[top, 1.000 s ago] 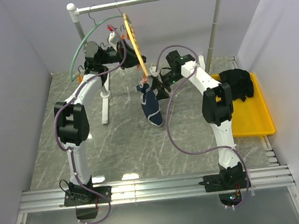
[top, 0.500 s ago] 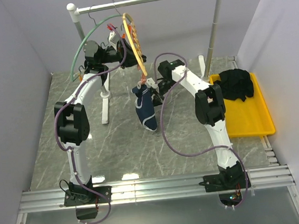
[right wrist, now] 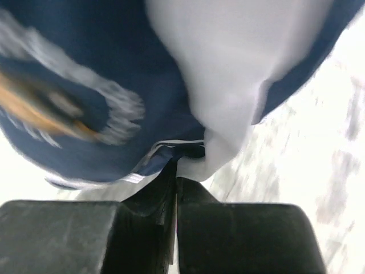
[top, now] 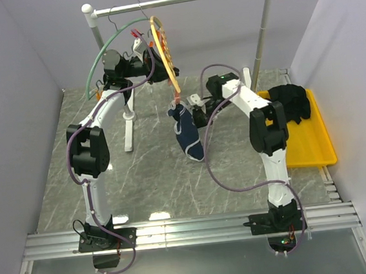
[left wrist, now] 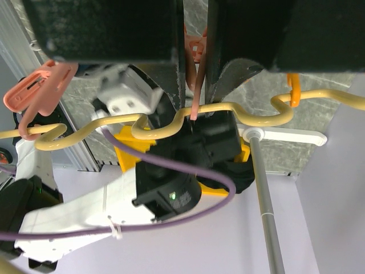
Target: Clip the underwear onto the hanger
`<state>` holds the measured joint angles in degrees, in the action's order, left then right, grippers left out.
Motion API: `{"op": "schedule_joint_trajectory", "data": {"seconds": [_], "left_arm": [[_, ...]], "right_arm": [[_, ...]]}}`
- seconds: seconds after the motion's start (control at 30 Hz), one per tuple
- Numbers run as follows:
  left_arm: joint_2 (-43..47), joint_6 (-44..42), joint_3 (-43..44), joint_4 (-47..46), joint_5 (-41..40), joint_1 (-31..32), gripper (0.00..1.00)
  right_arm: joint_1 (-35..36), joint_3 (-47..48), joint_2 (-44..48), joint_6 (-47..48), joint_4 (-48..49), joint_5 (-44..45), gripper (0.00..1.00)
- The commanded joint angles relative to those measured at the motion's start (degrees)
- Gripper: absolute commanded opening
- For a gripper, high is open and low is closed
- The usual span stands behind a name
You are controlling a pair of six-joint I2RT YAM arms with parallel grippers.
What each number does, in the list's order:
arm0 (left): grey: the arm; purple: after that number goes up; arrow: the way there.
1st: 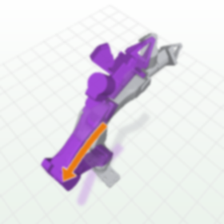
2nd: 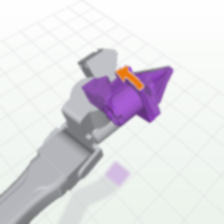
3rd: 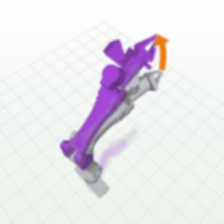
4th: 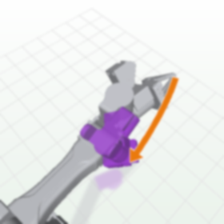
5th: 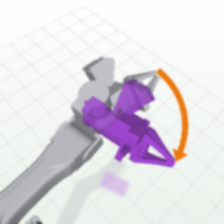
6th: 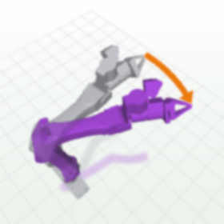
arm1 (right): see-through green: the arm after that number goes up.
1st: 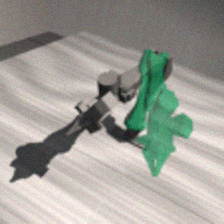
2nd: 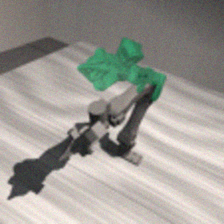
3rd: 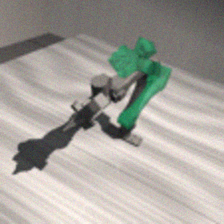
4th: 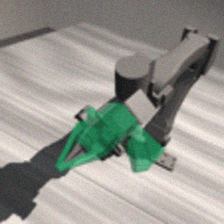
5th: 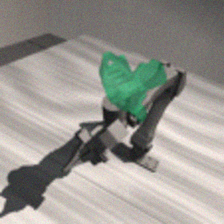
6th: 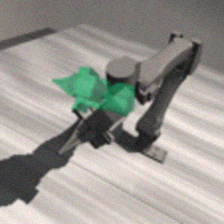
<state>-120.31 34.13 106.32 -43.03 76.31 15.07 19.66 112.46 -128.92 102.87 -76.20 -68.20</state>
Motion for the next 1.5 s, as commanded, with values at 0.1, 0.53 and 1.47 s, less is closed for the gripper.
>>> {"op": "schedule_joint_trajectory", "data": {"seconds": [0.1,0.53,1.47], "left_arm": [[1.31,-0.73,0.9,-2.59,-0.2,-0.04,0.0],[0.16,-3.97,3.27,4.16,-5.99,-0.66,0.0],[3.86,7.0,-7.62,-10.94,-12.68,2.86,0.0]], "right_arm": [[-5.77,-6.46,9.64,-16.63,7.55,2.99,0.0],[-10.08,-8.4,15.45,-30.1,12.14,10.97,0.0],[-2.88,-6.54,17.73,-68.15,53.69,25.41,0.0]]}}
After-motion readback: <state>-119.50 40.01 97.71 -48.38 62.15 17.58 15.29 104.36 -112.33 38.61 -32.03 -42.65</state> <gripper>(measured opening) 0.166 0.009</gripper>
